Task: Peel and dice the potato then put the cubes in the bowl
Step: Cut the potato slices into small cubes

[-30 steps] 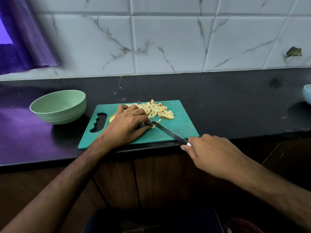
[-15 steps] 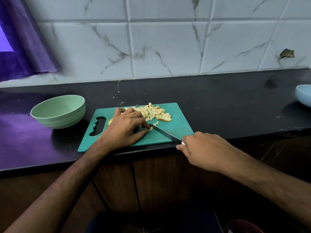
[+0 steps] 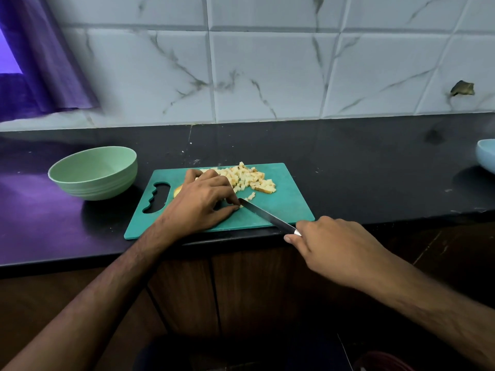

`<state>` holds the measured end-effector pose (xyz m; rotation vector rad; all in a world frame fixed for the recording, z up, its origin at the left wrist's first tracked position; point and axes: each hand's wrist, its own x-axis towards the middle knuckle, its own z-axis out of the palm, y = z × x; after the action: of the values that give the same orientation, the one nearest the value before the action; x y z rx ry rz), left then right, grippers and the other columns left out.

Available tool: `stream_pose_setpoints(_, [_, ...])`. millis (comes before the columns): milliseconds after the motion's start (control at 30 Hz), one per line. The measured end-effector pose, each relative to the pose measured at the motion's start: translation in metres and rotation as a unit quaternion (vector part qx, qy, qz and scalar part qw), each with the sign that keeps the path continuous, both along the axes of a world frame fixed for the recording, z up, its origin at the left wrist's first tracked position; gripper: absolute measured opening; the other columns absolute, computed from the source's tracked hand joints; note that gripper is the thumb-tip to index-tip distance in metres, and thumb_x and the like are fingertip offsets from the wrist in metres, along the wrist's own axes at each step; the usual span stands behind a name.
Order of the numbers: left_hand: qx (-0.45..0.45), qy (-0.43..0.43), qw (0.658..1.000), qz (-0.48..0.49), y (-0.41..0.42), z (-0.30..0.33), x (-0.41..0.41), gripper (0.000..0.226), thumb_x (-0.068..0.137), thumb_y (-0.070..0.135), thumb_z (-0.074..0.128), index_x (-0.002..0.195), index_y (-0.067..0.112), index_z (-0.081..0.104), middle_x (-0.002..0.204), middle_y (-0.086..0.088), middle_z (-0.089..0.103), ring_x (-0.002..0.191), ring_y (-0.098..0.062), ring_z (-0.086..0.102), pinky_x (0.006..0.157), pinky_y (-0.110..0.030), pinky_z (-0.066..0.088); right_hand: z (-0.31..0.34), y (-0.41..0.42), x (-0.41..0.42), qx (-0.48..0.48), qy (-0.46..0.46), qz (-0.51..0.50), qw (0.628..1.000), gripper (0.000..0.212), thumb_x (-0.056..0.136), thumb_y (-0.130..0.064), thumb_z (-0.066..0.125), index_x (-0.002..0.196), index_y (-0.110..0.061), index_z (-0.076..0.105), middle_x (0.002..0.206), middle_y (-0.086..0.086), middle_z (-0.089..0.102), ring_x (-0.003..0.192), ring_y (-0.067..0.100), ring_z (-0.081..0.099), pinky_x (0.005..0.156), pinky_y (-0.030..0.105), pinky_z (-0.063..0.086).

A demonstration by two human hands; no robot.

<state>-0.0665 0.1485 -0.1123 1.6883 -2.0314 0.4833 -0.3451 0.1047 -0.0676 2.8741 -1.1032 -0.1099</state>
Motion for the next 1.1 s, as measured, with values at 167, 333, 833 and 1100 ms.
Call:
stream_pose_setpoints(167, [0.0, 0.001, 1.0, -0.007, 0.001, 0.001, 0.0, 0.011, 0.091, 0.044, 0.069, 0.093, 0.034, 0.072, 0.095, 0.017, 0.064, 0.096, -0.01, 0.055, 0.089, -0.04, 0.033, -0.01, 0.0, 0.009, -0.033, -0.004, 0.018, 0.999, 0.033, 0.107, -0.052, 0.026, 0.094, -0.027, 0.043, 0.074, -0.009, 0.043, 0.06, 0.006, 0.044, 0.054, 0.027, 0.037])
stream_pose_setpoints(333, [-0.011, 0.001, 1.0, 0.009, 0.002, 0.003, -0.002, 0.009, 0.089, 0.044, 0.072, 0.09, 0.035, 0.072, 0.092, 0.017, 0.063, 0.095, -0.01, 0.055, 0.09, -0.039, 0.032, -0.008, -0.007, 0.016, 0.002, -0.012, 0.036, 0.999, 0.036, 0.108, -0.052, 0.029, 0.092, -0.025, 0.046, 0.08, -0.007, 0.05, 0.066, 0.007, 0.051, 0.055, 0.027, 0.04])
stream_pose_setpoints(833, [-0.086, 0.17, 0.979, 0.067, 0.011, 0.009, 0.012, 0.033, 0.094, 0.004, 0.054, 0.106, 0.033, 0.064, 0.105, 0.017, 0.058, 0.107, -0.006, 0.054, 0.088, -0.038, 0.027, 0.008, 0.006, 0.001, -0.021, 0.006, 0.05, 0.999, 0.04, 0.106, -0.059, 0.021, 0.088, -0.03, 0.041, 0.075, -0.009, 0.045, 0.06, 0.006, 0.042, 0.053, 0.026, 0.032])
stream_pose_setpoints(1100, [-0.007, 0.088, 0.989, 0.122, 0.047, 0.008, 0.05, 0.033, 0.088, 0.023, 0.046, 0.115, 0.035, 0.061, 0.114, 0.019, 0.056, 0.11, -0.009, 0.054, 0.083, -0.036, 0.026, 0.01, -0.031, 0.016, -0.012, 0.022, 0.008, 1.0, 0.038, 0.107, -0.055, 0.026, 0.092, -0.029, 0.049, 0.081, -0.009, 0.049, 0.066, 0.004, 0.047, 0.052, 0.025, 0.032])
